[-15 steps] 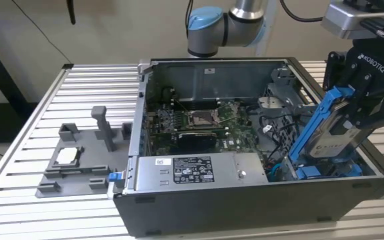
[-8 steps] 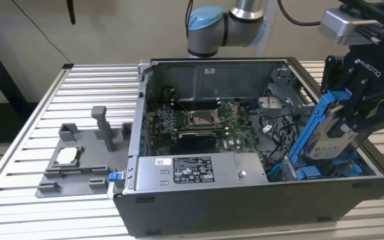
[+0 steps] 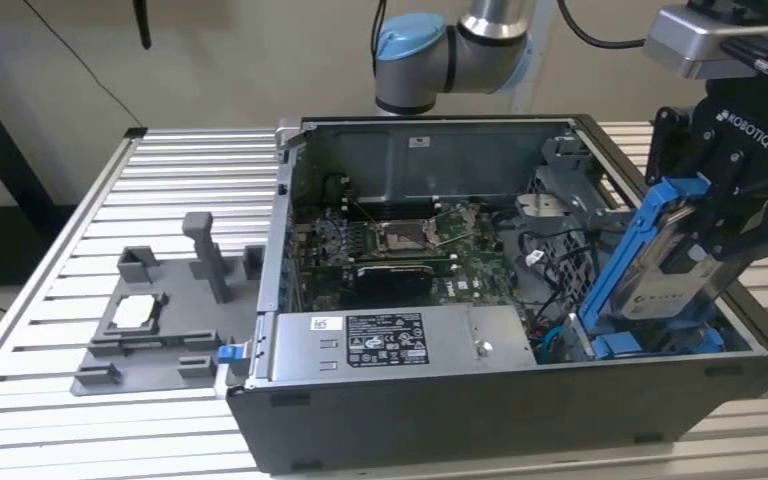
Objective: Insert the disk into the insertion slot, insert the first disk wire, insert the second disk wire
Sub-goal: 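Insert the disk into the insertion slot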
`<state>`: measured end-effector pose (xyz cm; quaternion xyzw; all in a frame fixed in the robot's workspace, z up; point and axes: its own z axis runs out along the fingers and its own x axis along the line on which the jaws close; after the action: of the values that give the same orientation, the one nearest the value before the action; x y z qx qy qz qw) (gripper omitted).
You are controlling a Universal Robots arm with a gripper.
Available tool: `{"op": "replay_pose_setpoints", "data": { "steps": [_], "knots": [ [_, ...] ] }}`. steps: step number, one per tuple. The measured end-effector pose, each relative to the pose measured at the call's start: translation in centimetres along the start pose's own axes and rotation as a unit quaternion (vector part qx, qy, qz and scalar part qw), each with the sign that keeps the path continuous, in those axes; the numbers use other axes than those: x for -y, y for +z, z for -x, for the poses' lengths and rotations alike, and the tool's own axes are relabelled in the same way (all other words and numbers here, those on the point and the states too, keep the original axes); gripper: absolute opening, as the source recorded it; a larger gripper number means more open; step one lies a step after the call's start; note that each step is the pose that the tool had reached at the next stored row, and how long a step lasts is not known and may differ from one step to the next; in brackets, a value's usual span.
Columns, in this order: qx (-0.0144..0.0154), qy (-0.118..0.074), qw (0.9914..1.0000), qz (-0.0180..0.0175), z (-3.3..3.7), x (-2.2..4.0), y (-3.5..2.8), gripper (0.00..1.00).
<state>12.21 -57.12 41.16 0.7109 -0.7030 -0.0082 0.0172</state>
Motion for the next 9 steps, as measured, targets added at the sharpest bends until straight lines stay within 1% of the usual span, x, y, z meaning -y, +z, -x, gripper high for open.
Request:
{"op": "replay_pose_setpoints", "data": {
  "steps": [4,7,8,9],
  "knots": [
    [-0.0066,0.0,0.99997,0.0032,0.0,0.02,-0.16,0.33],
    [-0.007,-0.002,0.99997,0.0036,0.01,0.02,-0.17,0.33],
    [-0.0068,-0.002,0.99997,0.0037,0.02,0.02,-0.16,0.33],
    [-0.0054,-0.002,0.99998,0.0036,0.02,0.02,-0.15,0.33]
  ]
}}
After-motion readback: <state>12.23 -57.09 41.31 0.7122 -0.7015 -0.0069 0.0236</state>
